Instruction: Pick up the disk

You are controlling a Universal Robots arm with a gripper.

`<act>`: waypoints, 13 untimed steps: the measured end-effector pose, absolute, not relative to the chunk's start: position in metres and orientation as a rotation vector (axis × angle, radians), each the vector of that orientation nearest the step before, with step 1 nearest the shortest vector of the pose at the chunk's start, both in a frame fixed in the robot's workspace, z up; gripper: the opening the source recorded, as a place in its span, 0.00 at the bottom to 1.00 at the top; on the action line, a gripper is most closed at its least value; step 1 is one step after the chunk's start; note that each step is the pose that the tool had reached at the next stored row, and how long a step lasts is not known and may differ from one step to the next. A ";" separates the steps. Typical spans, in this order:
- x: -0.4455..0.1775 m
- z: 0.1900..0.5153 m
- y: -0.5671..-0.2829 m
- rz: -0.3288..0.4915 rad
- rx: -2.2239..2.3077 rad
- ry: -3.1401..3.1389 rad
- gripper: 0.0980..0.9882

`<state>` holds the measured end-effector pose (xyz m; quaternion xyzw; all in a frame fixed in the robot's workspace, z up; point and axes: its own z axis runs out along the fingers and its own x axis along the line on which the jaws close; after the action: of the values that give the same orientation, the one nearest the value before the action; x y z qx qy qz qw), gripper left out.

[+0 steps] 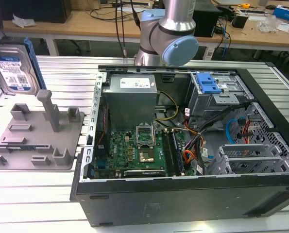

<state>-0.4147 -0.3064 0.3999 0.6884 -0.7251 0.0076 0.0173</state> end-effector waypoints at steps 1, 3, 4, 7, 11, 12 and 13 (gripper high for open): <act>-0.415 0.405 -0.306 0.024 2.139 -2.253 0.30; -0.415 0.416 -0.306 0.024 2.139 -2.253 0.30; -0.415 0.421 -0.306 0.024 2.139 -2.253 0.30; -0.415 0.435 -0.306 0.024 2.139 -2.253 0.30; -0.415 0.458 -0.306 0.024 2.139 -2.253 0.30; -0.415 0.464 -0.306 0.024 2.139 -2.253 0.30; -0.415 0.470 -0.306 0.024 2.139 -2.253 0.30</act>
<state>-0.4147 -0.3064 0.4700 0.6884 -0.7251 0.0077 0.0172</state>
